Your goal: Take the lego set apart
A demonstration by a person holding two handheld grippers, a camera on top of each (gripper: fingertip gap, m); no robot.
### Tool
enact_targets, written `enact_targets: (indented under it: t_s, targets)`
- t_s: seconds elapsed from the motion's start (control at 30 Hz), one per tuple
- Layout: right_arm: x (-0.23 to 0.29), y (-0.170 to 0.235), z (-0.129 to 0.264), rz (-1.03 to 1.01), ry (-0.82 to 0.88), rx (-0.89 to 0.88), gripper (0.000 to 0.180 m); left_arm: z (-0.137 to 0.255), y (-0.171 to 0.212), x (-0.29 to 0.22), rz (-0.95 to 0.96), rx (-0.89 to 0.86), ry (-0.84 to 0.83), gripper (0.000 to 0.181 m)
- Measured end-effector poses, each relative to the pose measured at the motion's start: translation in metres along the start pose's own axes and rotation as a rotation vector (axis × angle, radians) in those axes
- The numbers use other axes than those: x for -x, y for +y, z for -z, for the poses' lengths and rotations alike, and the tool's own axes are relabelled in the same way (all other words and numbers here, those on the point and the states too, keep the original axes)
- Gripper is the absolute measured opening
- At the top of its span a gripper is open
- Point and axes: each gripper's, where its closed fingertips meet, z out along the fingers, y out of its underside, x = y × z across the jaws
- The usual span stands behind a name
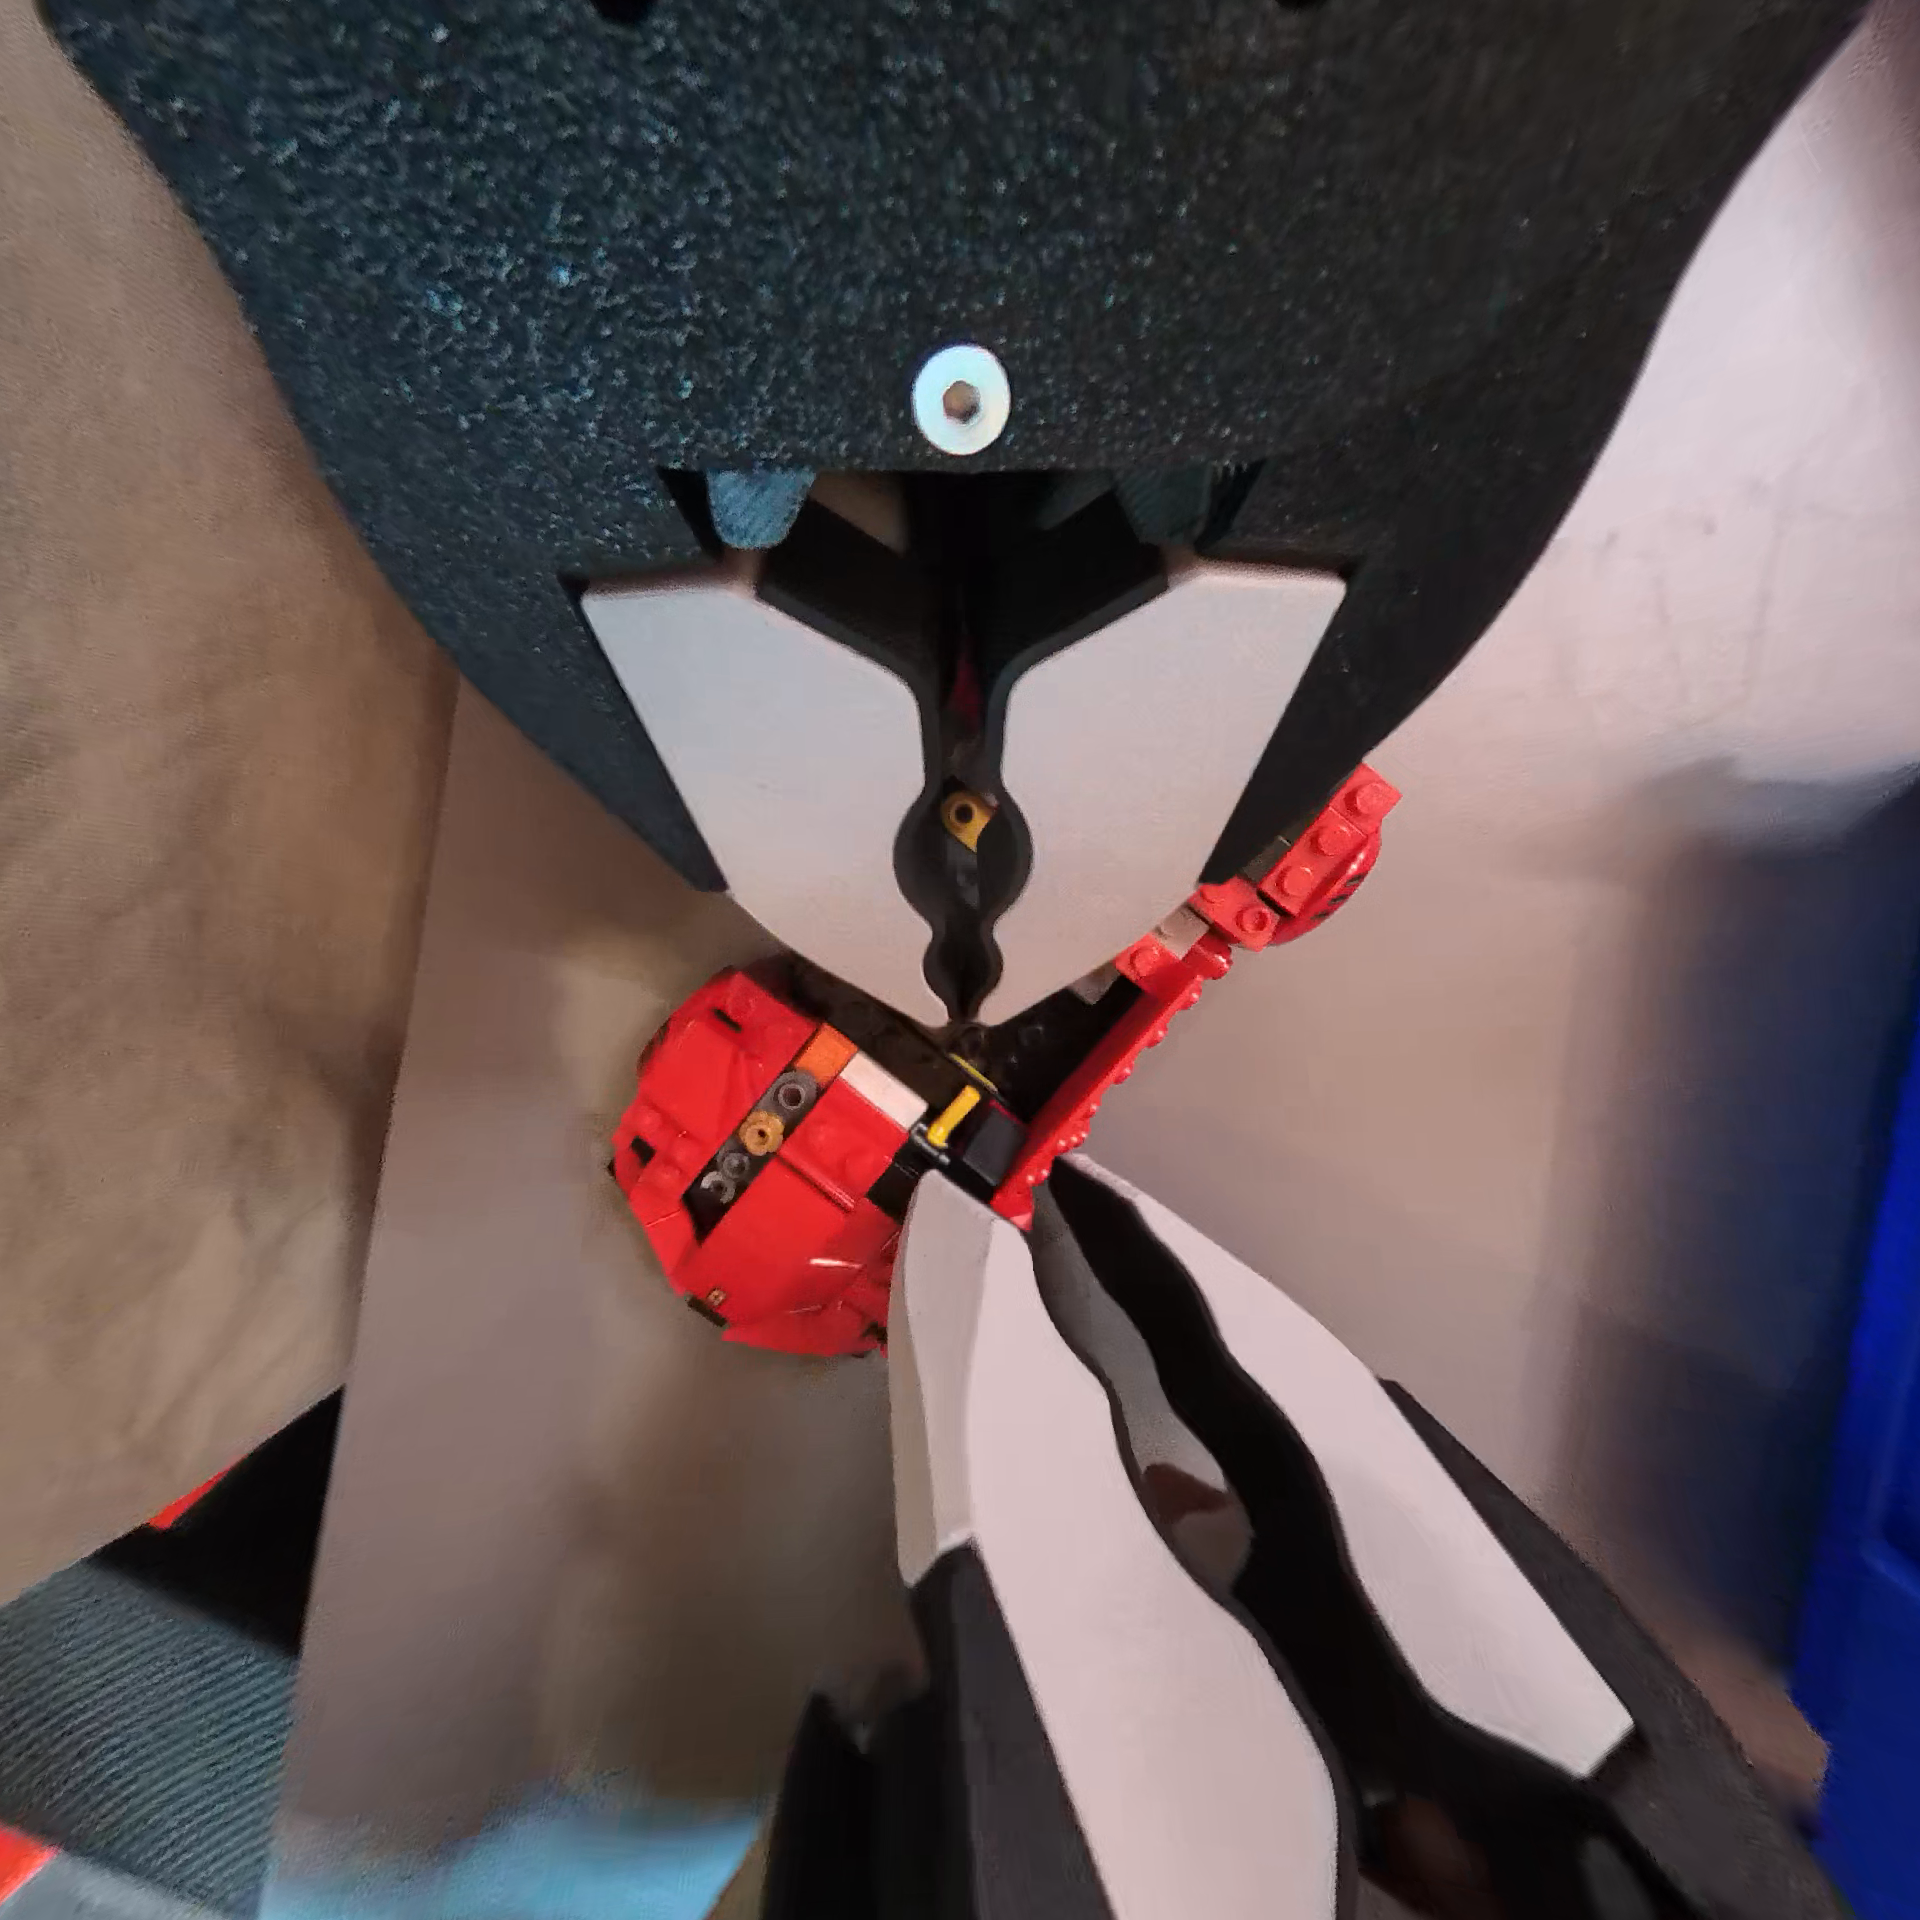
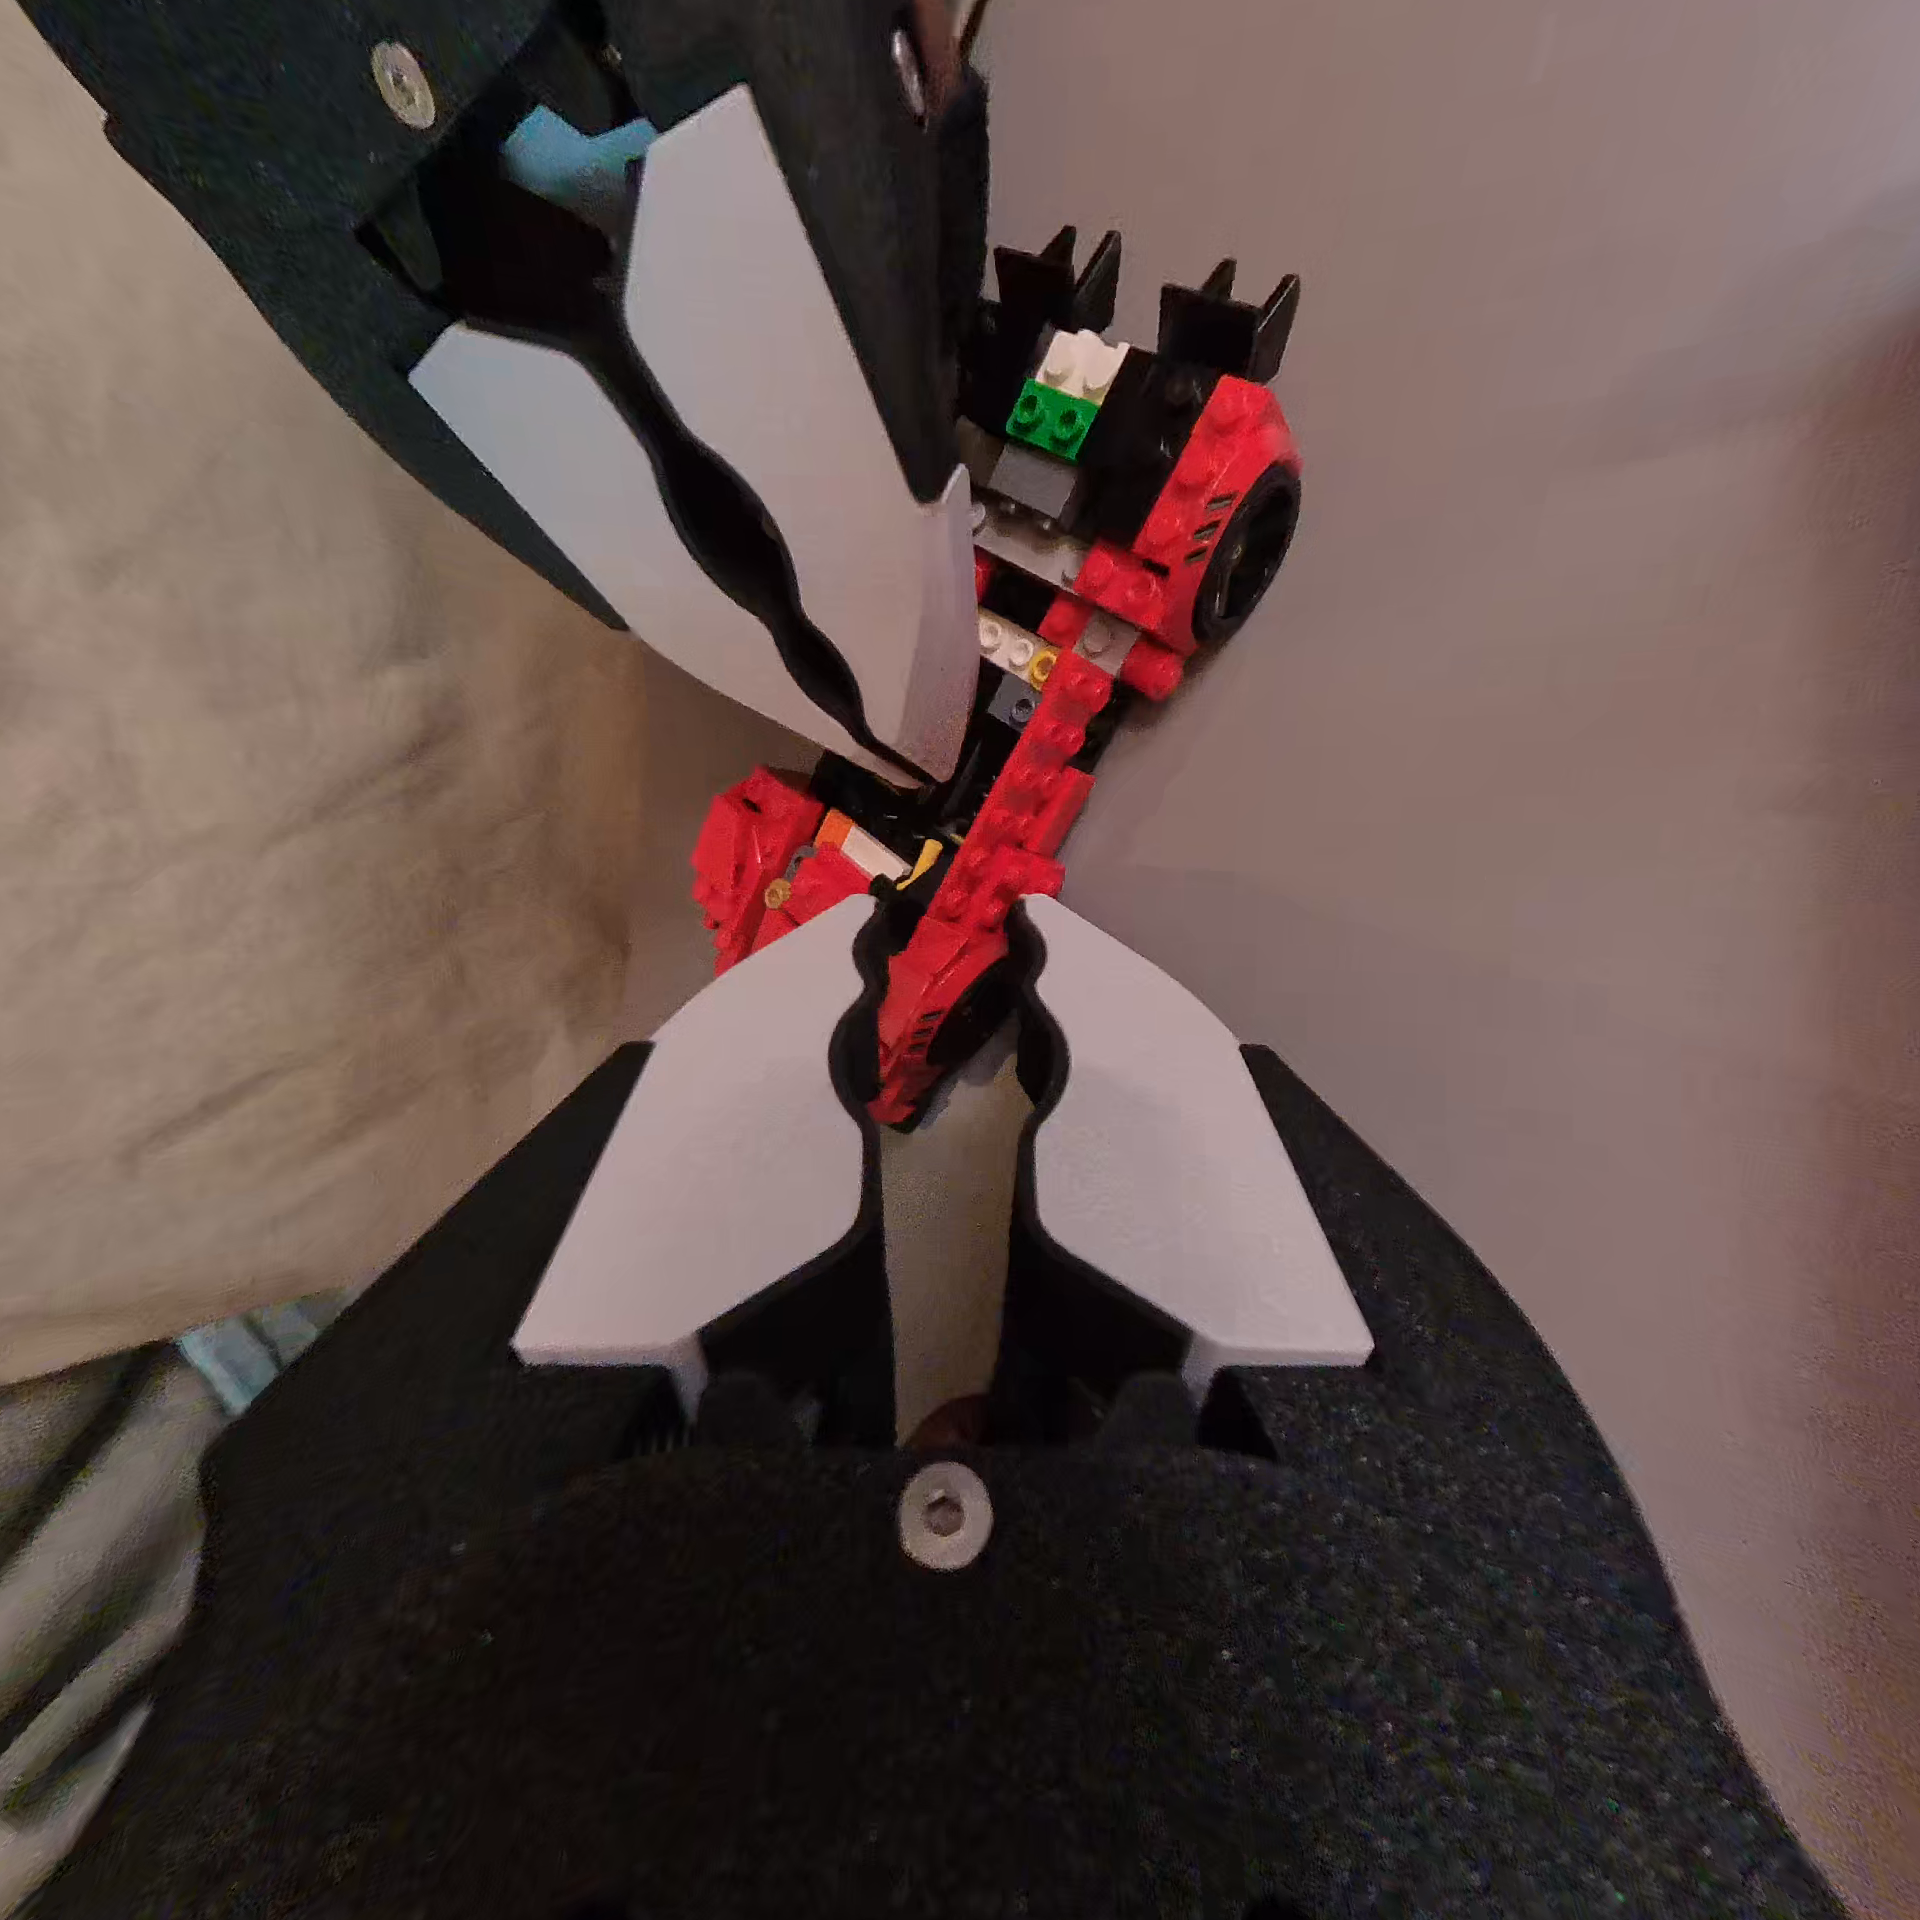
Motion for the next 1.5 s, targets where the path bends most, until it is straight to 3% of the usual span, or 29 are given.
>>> enact_targets:
  t_s: [0.37, 0.63, 0.83, 0.9, 1.1, 1.3, 1.5]
  targets:
    - [0.001, 0.006, 0.004, 0.051, 0.021, 0.128, 0.016, -0.001, 0.000, 0.002, 0.026, -0.016, 0.017, 0.000]
    - [0.000, 0.003, 0.007, 0.244, 0.321, 0.153, 0.009, -0.002, -0.001, 0.003, 0.029, -0.033, 0.009, 0.000]
    - [0.002, -0.001, 0.008, 0.343, 0.569, 0.075, 0.000, -0.001, 0.000, 0.006, 0.031, -0.037, -0.010, 0.000]
    - [0.002, -0.002, 0.008, 0.303, 0.585, 0.004, 0.000, -0.001, 0.000, 0.006, 0.008, -0.042, -0.017, 0.000]
    - [0.009, 0.001, 0.023, 0.069, 0.439, -0.249, 0.024, -0.001, 0.000, 0.005, 0.009, -0.047, -0.019, 0.000]
    - [0.007, 0.013, 0.011, -0.054, 0.525, -0.282, 0.025, -0.001, 0.000, 0.005, 0.015, -0.043, -0.021, 0.000]
    - [0.006, 0.010, 0.012, -0.075, 0.764, -0.301, 0.016, -0.001, 0.000, 0.005, 0.004, -0.038, -0.038, 0.000]
